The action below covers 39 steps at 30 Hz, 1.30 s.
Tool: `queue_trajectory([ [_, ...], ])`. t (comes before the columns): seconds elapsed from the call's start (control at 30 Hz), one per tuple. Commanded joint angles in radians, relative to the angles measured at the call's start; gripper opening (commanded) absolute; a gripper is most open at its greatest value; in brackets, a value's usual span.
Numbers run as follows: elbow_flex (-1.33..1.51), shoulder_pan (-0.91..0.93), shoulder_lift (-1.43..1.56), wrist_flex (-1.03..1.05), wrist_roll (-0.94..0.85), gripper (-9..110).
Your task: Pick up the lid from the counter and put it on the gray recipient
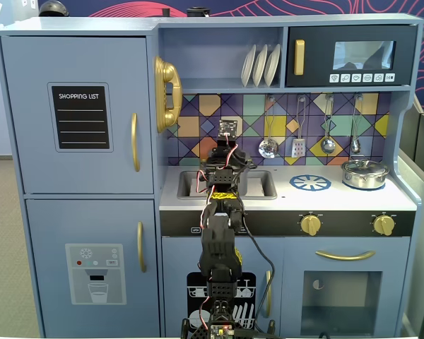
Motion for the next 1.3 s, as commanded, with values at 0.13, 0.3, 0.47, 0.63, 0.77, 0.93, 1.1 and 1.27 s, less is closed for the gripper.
queue_trajectory([
  [0.13, -0.006, -0.014, -0.031, -0.087, -0.018, 0],
  [0.3, 0.0, -0.014, -0.037, -0.092, -0.023, 0],
  [0.47, 0.028, -0.015, -0.032, -0.1, -0.025, 0],
  [0.63, 0.06, -0.026, -0.017, -0.106, -0.025, 0],
  [0.77, 0.058, -0.037, -0.014, -0.106, -0.023, 0],
  [0.93, 0.031, -0.04, -0.011, -0.078, -0.026, 0],
  [1.1, 0.011, -0.037, 0.014, -0.008, -0.074, 2],
  [1.27, -0.012, -0.031, 0.14, 0.245, -0.091, 23],
])
